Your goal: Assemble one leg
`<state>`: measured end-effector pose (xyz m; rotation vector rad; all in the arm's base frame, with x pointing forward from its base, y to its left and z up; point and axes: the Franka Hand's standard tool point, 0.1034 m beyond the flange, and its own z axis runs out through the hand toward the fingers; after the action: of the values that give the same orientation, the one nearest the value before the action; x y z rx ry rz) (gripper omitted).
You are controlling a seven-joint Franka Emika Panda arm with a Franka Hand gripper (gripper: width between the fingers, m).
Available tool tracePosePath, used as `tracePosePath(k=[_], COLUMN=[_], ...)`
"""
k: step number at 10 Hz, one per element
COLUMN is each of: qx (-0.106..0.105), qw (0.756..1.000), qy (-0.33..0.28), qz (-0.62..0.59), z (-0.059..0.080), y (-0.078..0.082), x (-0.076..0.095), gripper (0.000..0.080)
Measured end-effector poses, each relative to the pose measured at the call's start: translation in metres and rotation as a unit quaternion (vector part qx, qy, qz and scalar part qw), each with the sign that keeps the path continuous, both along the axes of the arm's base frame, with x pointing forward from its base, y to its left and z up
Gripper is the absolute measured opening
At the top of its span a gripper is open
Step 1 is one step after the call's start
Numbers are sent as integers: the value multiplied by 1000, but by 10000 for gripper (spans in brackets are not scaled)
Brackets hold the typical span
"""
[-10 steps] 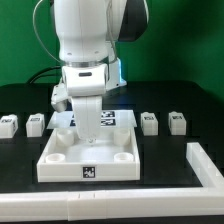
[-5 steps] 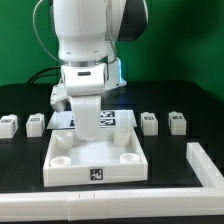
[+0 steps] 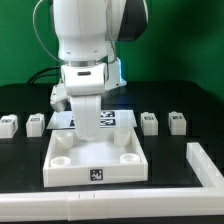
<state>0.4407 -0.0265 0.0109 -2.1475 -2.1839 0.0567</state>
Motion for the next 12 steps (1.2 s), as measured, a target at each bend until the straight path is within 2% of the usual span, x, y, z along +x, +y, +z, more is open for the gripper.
tracePosePath(k=[1, 5, 6, 8, 11, 12], qx=[3, 27, 29, 26, 28, 28], qw=[1000, 999, 999, 999, 999, 999], qy=[-7, -27, -21, -2, -9, -8], qz=[-2, -15, -28, -35, -32, -32], z=[-1, 0, 0, 0, -1, -1], y=[10, 71, 79, 85, 84, 84], x=[13, 58, 60, 61, 60, 60], gripper=[65, 64, 64, 64, 64, 160])
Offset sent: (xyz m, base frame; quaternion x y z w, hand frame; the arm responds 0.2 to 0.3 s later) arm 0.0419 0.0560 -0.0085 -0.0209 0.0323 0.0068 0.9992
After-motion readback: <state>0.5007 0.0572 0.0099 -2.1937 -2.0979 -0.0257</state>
